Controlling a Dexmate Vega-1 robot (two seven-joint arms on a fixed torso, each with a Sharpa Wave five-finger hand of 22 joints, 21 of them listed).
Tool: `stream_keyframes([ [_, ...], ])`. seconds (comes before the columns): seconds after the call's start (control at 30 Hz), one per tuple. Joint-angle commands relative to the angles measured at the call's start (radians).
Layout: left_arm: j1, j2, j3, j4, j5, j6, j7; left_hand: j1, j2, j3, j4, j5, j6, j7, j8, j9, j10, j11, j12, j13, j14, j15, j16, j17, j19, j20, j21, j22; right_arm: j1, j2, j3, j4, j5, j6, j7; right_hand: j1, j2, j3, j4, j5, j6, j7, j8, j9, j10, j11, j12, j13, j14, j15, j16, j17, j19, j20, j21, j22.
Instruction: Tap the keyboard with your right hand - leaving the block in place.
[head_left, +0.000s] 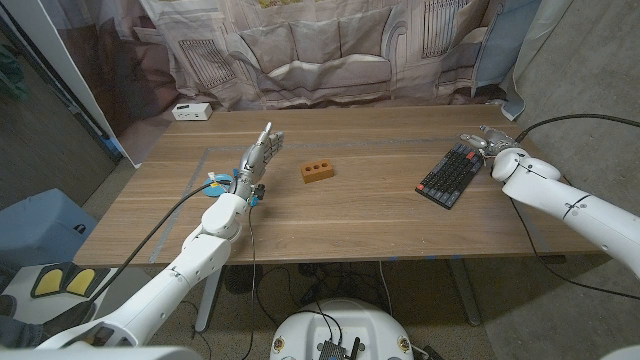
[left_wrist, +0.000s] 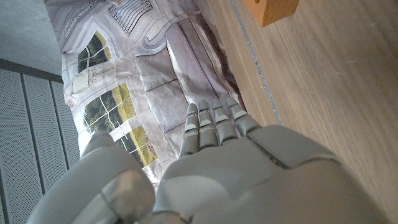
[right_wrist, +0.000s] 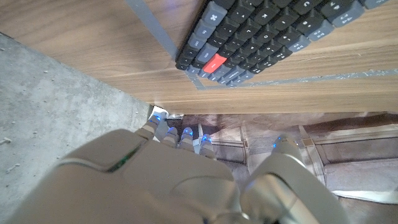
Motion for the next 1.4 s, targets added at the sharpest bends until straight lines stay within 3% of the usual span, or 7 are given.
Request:
stream_keyframes([
  [0.03, 0.006, 0.005, -0.003, -0.009, 0.000, 0.003, 0.000, 0.010, 0.009, 0.005, -0.007, -0.002, 0.014, -0.002, 0.006, 0.003, 0.008, -0.003, -0.003, 0.002, 0.005, -0.002, 0.000, 0.002, 0.006, 0.003, -0.002, 0.005, -0.050, -0.011, 0.050, -0.025, 0.037, 0.076, -0.037, 0.007, 0.000, -0.002, -0.005, -0.002, 0.014, 0.013, 0.014, 0.002, -0.018, -0.002, -0.001, 0.001, -0.051, -0.002, -0.004, 0.003, 0.013, -0.024, 0.008, 0.002],
  [0.07, 0.006, 0.006, -0.003, -0.009, 0.001, 0.003, 0.001, 0.010, 0.009, 0.005, -0.007, -0.002, 0.015, -0.002, 0.006, 0.003, 0.009, -0.002, -0.003, 0.002, 0.005, -0.002, 0.000, 0.002, 0.006, 0.003, -0.003, 0.005, -0.058, -0.010, 0.059, -0.024, 0.046, 0.094, -0.044, 0.009, 0.004, 0.001, -0.007, -0.002, 0.020, 0.017, 0.019, 0.001, -0.020, -0.002, 0.002, 0.001, -0.050, -0.007, -0.003, 0.003, 0.034, -0.070, 0.013, 0.001],
  [0.2, 0.006, 0.006, -0.004, -0.008, 0.000, -0.001, -0.001, 0.011, 0.011, 0.005, -0.007, -0.002, 0.016, -0.002, 0.006, 0.003, 0.008, -0.003, -0.003, 0.002, 0.005, -0.003, -0.001, 0.002, 0.007, 0.003, -0.003, 0.005, -0.077, -0.007, 0.079, -0.028, 0.061, 0.126, -0.065, 0.011, 0.012, 0.006, -0.007, -0.001, 0.034, 0.032, 0.025, 0.001, -0.009, 0.000, 0.009, 0.001, -0.037, -0.018, 0.003, 0.004, 0.071, -0.101, 0.023, 0.000],
  [0.7, 0.007, 0.007, -0.006, -0.005, -0.004, -0.004, -0.006, 0.014, 0.016, 0.007, -0.010, -0.003, 0.019, -0.002, 0.005, 0.003, 0.008, -0.004, -0.004, 0.002, 0.005, -0.003, -0.001, 0.001, 0.008, 0.003, -0.007, 0.005, -0.154, 0.008, 0.154, -0.029, 0.135, 0.270, -0.123, 0.010, -0.011, -0.002, -0.018, -0.001, 0.085, 0.066, 0.038, 0.000, 0.040, 0.002, 0.024, -0.001, 0.006, -0.032, 0.014, 0.003, 0.142, -0.129, 0.033, -0.004],
  [0.83, 0.004, 0.006, -0.005, -0.001, -0.008, -0.006, -0.013, 0.014, 0.016, 0.008, -0.011, -0.003, 0.019, -0.002, 0.004, 0.003, 0.008, -0.003, -0.004, 0.002, 0.005, -0.003, -0.001, 0.001, 0.008, 0.003, -0.008, 0.005, -0.187, 0.029, 0.191, 0.002, 0.180, 0.380, -0.148, 0.018, -0.012, 0.001, -0.025, 0.001, 0.130, 0.105, 0.046, 0.000, 0.069, 0.032, 0.030, -0.001, 0.037, -0.051, 0.018, 0.000, 0.192, -0.158, 0.039, -0.006],
  [1.23, 0.003, 0.007, -0.005, -0.001, -0.010, -0.001, -0.015, 0.016, 0.019, 0.009, -0.013, -0.004, 0.019, -0.002, 0.003, 0.003, 0.008, -0.002, -0.005, 0.002, 0.006, -0.004, -0.001, 0.001, 0.007, 0.001, -0.011, 0.005, -0.237, 0.035, 0.225, -0.015, 0.198, 0.479, -0.182, 0.029, -0.012, 0.004, -0.031, 0.002, 0.126, 0.112, 0.040, 0.000, 0.082, 0.027, 0.031, -0.002, 0.048, -0.045, 0.018, -0.002, 0.207, -0.154, 0.036, -0.006],
  [1.4, 0.003, 0.008, -0.005, -0.003, -0.011, 0.000, -0.016, 0.017, 0.019, 0.009, -0.013, -0.004, 0.019, -0.003, 0.003, 0.003, 0.008, -0.003, -0.005, 0.002, 0.005, -0.004, -0.002, 0.001, 0.008, 0.002, -0.011, 0.005, -0.250, 0.040, 0.231, -0.027, 0.196, 0.488, -0.196, 0.035, -0.015, 0.005, -0.036, 0.002, 0.132, 0.132, 0.039, 0.000, 0.098, 0.037, 0.034, -0.002, 0.065, -0.039, 0.020, -0.004, 0.218, -0.149, 0.034, -0.007],
])
